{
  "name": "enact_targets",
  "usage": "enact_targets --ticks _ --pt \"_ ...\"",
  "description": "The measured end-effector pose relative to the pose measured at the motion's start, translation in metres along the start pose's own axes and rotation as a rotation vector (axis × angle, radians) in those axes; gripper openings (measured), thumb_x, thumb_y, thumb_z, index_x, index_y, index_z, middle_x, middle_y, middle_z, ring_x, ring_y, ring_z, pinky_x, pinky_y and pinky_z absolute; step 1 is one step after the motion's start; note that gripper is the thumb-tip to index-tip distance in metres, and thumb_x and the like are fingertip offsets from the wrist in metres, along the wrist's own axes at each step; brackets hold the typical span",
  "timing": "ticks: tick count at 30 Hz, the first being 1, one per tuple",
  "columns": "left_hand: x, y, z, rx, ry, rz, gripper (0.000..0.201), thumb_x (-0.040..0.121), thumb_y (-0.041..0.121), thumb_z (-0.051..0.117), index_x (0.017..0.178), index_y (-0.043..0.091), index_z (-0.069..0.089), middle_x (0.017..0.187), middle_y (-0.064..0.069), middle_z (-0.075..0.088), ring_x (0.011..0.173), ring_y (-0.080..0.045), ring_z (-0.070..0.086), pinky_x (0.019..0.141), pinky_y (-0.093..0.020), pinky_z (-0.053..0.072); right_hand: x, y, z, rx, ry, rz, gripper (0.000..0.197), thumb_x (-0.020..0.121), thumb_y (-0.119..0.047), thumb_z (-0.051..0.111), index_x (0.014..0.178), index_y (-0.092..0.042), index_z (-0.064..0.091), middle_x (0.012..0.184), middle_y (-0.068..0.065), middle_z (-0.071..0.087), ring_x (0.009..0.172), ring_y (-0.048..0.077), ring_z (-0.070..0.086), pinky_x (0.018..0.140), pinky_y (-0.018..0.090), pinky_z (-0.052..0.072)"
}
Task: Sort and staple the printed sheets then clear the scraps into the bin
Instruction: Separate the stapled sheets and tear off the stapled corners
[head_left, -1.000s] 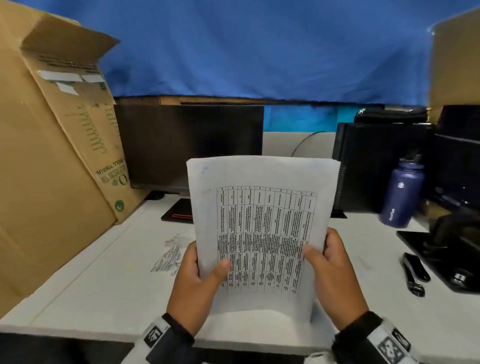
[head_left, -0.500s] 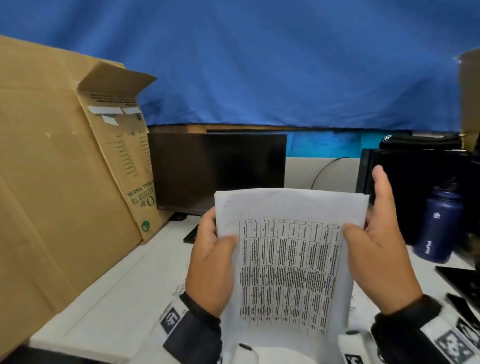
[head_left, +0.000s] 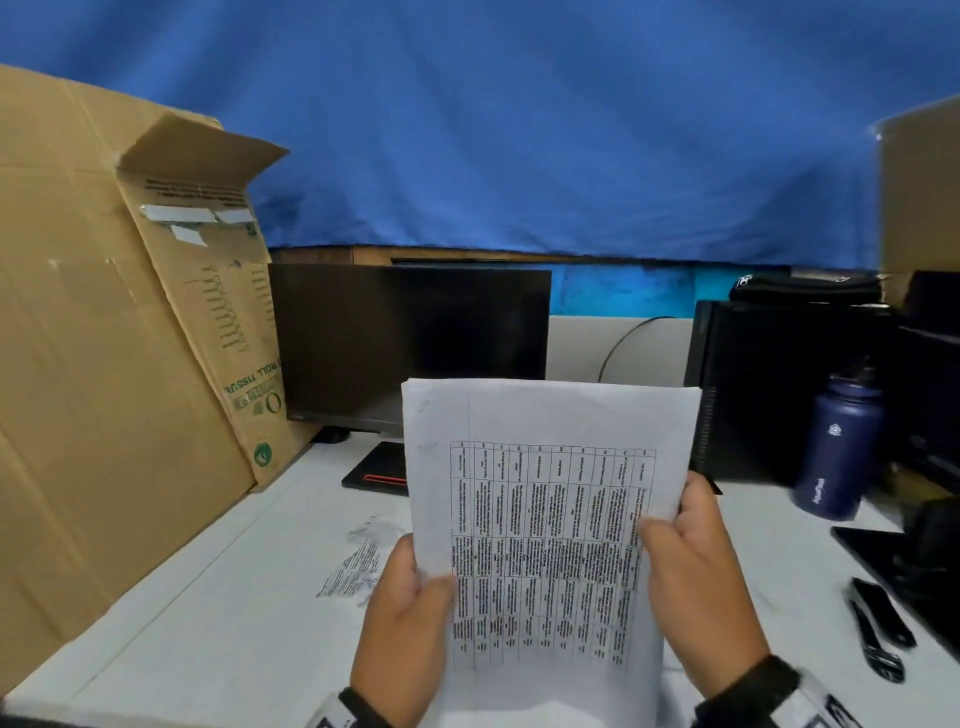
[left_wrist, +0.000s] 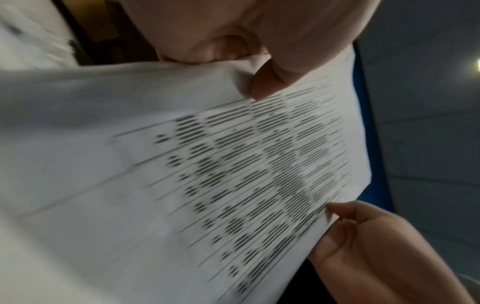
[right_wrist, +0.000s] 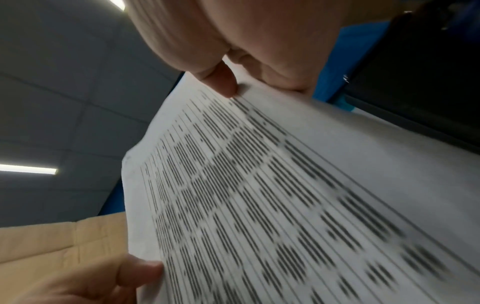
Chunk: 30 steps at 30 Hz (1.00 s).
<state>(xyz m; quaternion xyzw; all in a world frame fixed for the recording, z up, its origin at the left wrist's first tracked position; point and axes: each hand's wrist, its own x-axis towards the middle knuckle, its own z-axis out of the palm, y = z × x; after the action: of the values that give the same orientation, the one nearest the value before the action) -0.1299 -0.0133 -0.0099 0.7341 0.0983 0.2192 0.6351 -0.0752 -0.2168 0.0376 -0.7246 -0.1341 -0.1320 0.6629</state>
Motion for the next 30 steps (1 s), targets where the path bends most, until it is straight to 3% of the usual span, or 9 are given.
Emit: enact_targets --ticks 4,6,12,15,18,21,24,27,30 --pt "-0.010 -0.045 0.001 0.062 -0.067 -0.144 0.029 0.080 0.018 0.059 0.102 0.033 0.072 0.096 0.013 0.078 0.097 -0.010 0.072 0.084 -0.031 0.053 -0.017 0.033 0.008 -0.028 0.007 0.120 0.036 0.096 0.000 0.043 0.103 -0.032 0.060 0.095 -0.017 0.073 0.089 0.005 0.068 0.073 0.026 0.050" --pt "-0.011 -0.057 0.001 0.106 -0.109 -0.175 0.014 0.091 0.021 0.063 0.095 0.026 0.075 0.093 0.010 0.079 0.094 -0.012 0.074 0.083 -0.030 0.056 -0.023 0.042 0.009 -0.050 -0.008 0.159 0.035 0.098 -0.004 0.043 0.102 -0.035 0.059 0.093 -0.018 0.072 0.086 0.006 0.067 0.070 0.026 0.050" --pt "-0.001 -0.029 -0.013 0.162 -0.035 -0.072 0.016 0.096 0.022 0.061 0.088 0.014 0.071 0.081 -0.001 0.077 0.079 -0.015 0.073 0.065 -0.024 0.056 -0.022 0.023 0.003 -0.021 -0.068 0.108 0.033 0.098 -0.006 0.047 0.110 -0.035 0.055 0.105 -0.020 0.070 0.101 0.000 0.065 0.082 0.024 0.050" --pt "0.014 0.007 -0.026 0.307 -0.024 0.064 0.015 0.098 0.025 0.058 0.095 0.020 0.071 0.087 -0.009 0.074 0.083 -0.023 0.071 0.073 -0.042 0.061 -0.018 -0.001 -0.004 -0.200 0.239 -0.080 0.053 0.084 -0.002 0.065 0.127 -0.026 0.044 0.131 -0.007 0.053 0.125 0.016 0.049 0.104 0.036 0.042" --pt "0.032 0.055 -0.043 0.698 -0.002 0.274 0.018 0.099 0.024 0.054 0.086 0.031 0.064 0.071 0.000 0.065 0.067 -0.019 0.062 0.060 -0.033 0.052 -0.025 -0.039 -0.021 -0.355 0.613 -0.467 0.087 0.071 -0.005 0.074 0.146 0.001 0.029 0.145 0.016 0.032 0.139 0.033 0.030 0.118 0.049 0.024" --pt "0.044 0.104 -0.055 1.184 -0.008 0.587 0.015 0.094 0.020 0.054 0.090 0.031 0.064 0.066 0.005 0.062 0.064 -0.020 0.059 0.054 -0.029 0.044 -0.041 -0.073 -0.020 -0.551 0.466 -0.723 0.084 0.071 -0.009 0.069 0.145 0.003 0.032 0.148 0.018 0.036 0.147 0.036 0.021 0.120 0.052 0.017" --pt "0.037 0.147 -0.049 1.514 -0.069 0.732 0.021 0.086 0.019 0.050 0.094 0.035 0.062 0.077 0.007 0.068 0.069 -0.018 0.062 0.063 -0.029 0.040 -0.042 -0.074 0.000 -0.946 0.136 -0.718 0.096 0.076 -0.015 0.066 0.155 -0.009 0.013 0.154 0.008 0.034 0.151 0.030 0.015 0.118 0.061 0.014" --pt "0.023 0.170 -0.038 1.632 -0.079 0.910 0.016 0.082 0.021 0.054 0.089 0.033 0.061 0.074 0.006 0.065 0.070 -0.020 0.065 0.064 -0.030 0.030 -0.030 -0.065 0.006 -1.138 0.060 -0.519 0.066 0.080 -0.020 0.056 0.144 -0.022 0.039 0.126 -0.002 0.057 0.127 0.026 0.051 0.112 0.056 0.029" --pt "0.015 0.164 -0.029 1.552 0.056 1.097 0.020 0.080 0.016 0.058 0.090 0.031 0.066 0.077 0.008 0.065 0.081 -0.021 0.066 0.075 -0.035 0.040 -0.024 -0.059 0.000 -1.050 0.188 -0.483 0.015 0.083 -0.017 0.055 0.092 -0.028 0.059 0.071 -0.007 0.056 0.061 0.020 0.049 0.063 0.032 0.042"
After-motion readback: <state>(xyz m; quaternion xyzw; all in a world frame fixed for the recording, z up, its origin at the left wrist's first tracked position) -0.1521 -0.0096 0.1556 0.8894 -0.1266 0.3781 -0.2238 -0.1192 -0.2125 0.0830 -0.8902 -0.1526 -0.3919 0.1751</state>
